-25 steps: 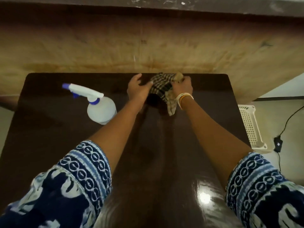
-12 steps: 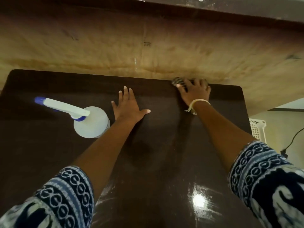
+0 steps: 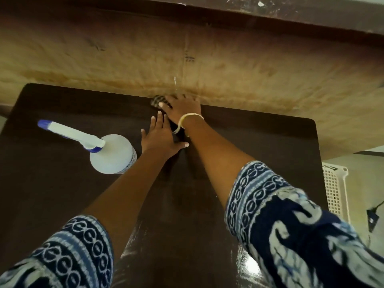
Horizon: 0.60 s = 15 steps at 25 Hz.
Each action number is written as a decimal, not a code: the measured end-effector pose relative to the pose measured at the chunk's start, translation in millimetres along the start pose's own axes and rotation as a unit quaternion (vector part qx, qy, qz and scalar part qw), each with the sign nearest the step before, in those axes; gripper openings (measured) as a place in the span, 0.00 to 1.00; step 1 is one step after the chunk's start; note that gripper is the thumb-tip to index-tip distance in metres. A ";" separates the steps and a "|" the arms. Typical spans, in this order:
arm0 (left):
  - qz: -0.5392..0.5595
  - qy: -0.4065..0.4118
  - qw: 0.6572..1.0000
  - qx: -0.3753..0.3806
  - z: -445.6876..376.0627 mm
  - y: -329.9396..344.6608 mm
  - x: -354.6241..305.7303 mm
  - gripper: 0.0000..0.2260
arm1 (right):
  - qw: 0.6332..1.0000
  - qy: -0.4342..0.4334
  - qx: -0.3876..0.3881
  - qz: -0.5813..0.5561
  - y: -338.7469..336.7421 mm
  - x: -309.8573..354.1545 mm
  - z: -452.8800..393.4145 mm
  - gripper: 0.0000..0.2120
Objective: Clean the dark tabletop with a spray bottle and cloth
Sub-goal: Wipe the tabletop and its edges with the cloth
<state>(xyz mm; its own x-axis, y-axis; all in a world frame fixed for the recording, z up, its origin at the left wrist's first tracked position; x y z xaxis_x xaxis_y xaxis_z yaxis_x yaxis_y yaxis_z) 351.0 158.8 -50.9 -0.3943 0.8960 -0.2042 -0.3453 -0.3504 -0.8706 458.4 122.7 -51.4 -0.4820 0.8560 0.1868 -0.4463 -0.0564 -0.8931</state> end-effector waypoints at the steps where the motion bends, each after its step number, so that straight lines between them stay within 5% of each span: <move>1: -0.003 -0.002 1.000 0.005 0.1 0.1 -0.4 0.51 | 1.000 -0.018 0.010 0.010 0.6 -7.6 2.3 0.27; 4: -0.011 -0.005 1.000 0.010 0.2 -0.3 -0.1 0.51 | 0.999 0.010 -0.037 0.033 -7.5 -87.6 24.2 0.31; 9: -0.019 -0.008 1.000 0.015 2.4 -1.4 -2.7 0.51 | 0.977 0.194 -0.075 0.043 -16.4 -244.5 96.4 0.32; 12: -0.015 -0.008 1.000 0.012 3.7 -2.4 -2.9 0.51 | 0.957 0.282 -0.069 0.005 -14.3 -233.6 95.4 0.31; 15: -0.017 -0.010 1.000 0.015 2.2 -1.4 -0.8 0.51 | 0.981 0.175 -0.079 0.009 -10.0 -138.6 56.6 0.27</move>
<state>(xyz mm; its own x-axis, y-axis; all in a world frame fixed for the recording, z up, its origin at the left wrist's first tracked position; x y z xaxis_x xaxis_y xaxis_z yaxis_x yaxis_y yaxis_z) 349.9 157.9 -48.5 -0.3983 0.9023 -0.1648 -0.3836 -0.3271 -0.8636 487.0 -24.5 -45.2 -0.1884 0.9811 0.0432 -0.3043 -0.0165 -0.9524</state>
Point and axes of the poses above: each hand's wrist, its own z-axis away from the middle knuckle, its own y-axis out of the palm, x = y × z, the point moved 10 cm from there along -z, towards the middle knuckle, and after that the axes turned 2 degrees about x, right-handed, at the moved point
